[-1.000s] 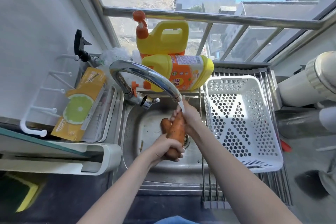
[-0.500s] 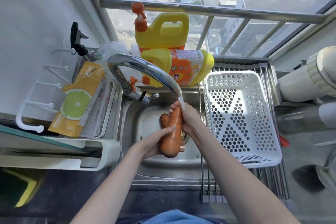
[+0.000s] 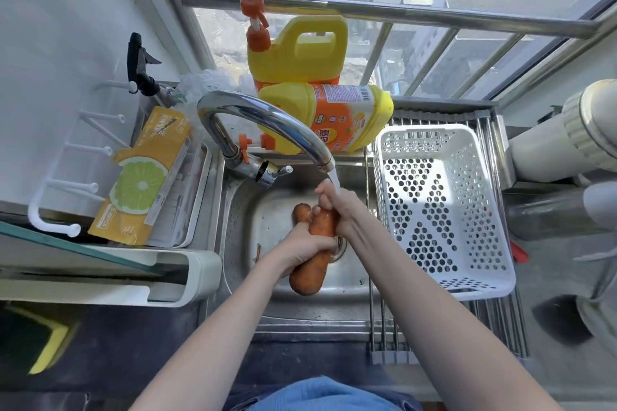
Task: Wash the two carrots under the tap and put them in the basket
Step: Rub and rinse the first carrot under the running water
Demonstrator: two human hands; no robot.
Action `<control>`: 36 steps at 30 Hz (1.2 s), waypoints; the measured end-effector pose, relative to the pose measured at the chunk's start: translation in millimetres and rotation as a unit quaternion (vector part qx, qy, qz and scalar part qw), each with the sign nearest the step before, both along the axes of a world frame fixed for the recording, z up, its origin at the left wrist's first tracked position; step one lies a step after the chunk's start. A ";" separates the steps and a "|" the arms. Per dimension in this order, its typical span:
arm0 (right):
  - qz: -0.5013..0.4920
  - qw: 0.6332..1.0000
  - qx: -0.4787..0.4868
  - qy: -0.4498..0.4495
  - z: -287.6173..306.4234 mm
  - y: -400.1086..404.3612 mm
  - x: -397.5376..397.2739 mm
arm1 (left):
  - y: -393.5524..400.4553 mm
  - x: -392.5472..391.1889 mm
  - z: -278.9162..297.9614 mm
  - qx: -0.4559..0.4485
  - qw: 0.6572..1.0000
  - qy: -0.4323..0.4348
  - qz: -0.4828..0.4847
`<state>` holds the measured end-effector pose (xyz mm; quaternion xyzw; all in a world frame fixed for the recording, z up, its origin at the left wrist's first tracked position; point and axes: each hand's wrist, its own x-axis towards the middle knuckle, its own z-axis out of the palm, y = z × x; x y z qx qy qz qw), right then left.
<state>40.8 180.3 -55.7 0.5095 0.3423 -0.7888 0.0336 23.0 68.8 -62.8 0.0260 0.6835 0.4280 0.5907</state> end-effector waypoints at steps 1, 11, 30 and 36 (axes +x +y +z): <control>-0.008 1.000 -0.025 0.002 0.7 2.4 0.0 | 0.7 -0.2 1.8 -0.005 1.000 0.013 -0.002; 0.059 0.984 0.141 0.090 -5.2 -4.4 15.9 | 12.3 0.8 11.0 0.000 0.999 0.026 0.040; 0.102 0.984 0.142 0.033 -12.5 3.7 26.0 | 22.9 0.6 11.1 -0.018 0.994 0.071 -0.081; -0.049 0.997 -0.032 0.056 4.5 14.2 9.0 | 1.9 -21.5 21.6 0.042 0.963 -0.253 -0.083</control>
